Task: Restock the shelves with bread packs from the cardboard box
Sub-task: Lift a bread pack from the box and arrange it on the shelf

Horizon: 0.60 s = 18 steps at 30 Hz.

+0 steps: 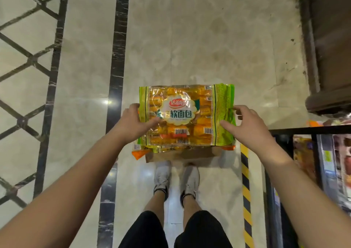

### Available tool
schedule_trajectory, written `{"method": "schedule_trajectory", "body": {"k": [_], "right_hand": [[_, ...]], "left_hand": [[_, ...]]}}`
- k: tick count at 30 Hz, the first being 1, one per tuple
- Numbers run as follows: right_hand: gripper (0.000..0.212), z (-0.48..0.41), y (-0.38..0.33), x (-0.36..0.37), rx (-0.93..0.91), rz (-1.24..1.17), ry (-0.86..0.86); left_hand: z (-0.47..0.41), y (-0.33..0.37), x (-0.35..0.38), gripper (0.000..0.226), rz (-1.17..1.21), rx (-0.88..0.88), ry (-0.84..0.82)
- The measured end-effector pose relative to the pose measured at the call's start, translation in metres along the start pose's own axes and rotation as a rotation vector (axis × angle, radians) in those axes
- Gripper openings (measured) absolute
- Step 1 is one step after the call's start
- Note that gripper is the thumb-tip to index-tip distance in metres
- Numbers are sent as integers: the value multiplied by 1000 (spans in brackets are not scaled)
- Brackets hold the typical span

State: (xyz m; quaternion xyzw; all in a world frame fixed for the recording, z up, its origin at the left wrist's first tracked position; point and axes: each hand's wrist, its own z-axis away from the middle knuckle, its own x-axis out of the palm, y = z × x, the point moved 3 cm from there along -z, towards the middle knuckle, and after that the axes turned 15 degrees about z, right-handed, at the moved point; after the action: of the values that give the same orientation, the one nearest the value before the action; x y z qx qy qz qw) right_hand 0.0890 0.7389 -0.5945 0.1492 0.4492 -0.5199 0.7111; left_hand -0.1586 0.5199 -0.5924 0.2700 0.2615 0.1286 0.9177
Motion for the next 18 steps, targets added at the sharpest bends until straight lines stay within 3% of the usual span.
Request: {"method": "schedule_trajectory", "body": {"k": [5,13,18], "right_hand": [[81,-35,19,30,117,-165,-88],[88,-63,21,60,234,-402,-261],[75,-67,12,63,172,-312,-270]], "left_hand": [[-36,-21,14,86,227,-148,-18],[-66,-41,26,53,354,-126,-53],[-73,-53,23,24,383,-166,-105]]}}
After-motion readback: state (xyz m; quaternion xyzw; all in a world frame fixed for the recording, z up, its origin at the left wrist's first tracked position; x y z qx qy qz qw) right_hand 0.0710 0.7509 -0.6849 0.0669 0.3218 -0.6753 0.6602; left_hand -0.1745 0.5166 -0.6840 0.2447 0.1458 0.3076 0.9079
